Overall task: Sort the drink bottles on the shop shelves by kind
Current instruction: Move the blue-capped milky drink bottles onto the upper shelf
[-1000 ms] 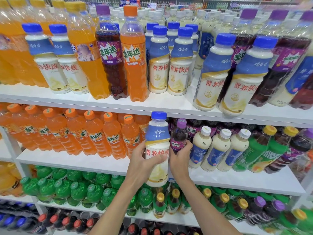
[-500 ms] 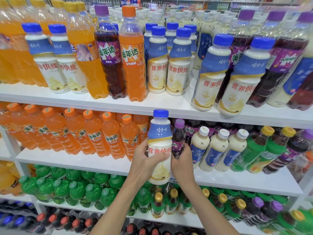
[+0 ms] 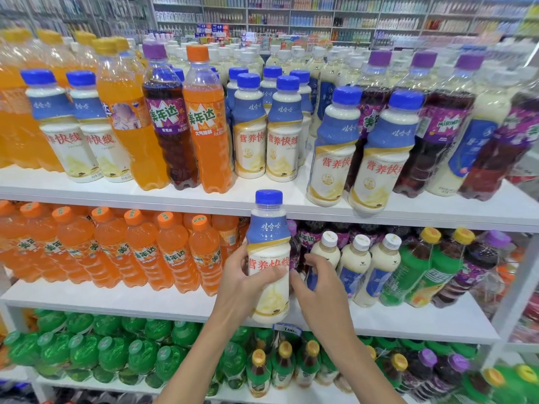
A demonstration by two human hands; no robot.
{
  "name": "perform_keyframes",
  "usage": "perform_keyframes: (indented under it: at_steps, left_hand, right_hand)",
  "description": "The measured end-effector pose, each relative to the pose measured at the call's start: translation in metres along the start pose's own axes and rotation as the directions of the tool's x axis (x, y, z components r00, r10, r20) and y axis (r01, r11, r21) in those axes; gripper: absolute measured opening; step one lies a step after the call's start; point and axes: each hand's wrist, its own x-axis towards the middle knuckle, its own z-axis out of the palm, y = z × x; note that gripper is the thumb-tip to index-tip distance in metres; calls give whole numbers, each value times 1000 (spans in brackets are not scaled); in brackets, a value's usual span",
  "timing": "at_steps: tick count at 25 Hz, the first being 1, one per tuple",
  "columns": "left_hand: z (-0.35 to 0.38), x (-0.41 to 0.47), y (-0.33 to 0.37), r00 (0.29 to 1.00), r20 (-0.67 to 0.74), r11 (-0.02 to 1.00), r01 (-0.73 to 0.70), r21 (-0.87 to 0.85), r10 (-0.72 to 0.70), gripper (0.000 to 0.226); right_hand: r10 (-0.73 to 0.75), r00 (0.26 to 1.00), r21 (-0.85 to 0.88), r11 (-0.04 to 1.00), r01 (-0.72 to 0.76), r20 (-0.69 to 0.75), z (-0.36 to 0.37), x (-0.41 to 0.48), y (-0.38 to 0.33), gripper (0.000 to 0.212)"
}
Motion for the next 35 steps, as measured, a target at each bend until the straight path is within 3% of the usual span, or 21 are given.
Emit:
perform_keyframes:
  at_steps: [4, 12, 19, 28, 35]
  left_hand:
    - [7, 5, 10, 999, 26, 999, -46, -10, 47, 57]
    - [5, 34, 59, 982, 2, 982, -187, 18, 187, 49]
    - [2, 66, 98, 961, -39, 959, -271, 84, 275, 55]
    - [-5, 104, 104, 950, -108, 942, -267, 203, 293, 64]
    - [-7, 111, 93, 958, -63, 921, -250, 298, 280, 70]
  right_hand:
    - [-77, 996, -54, 996, 74, -53, -19, 2, -9, 35]
    - [-161, 972, -8, 987, 162, -172, -68, 32, -55, 46]
    - [-201, 942, -16, 979, 204, -270, -80, 68, -84, 55]
    - [-195, 943, -54, 981, 187, -271, -74, 85, -90, 54]
    - [-199, 928, -125, 978, 167, -315, -62, 95, -89, 63]
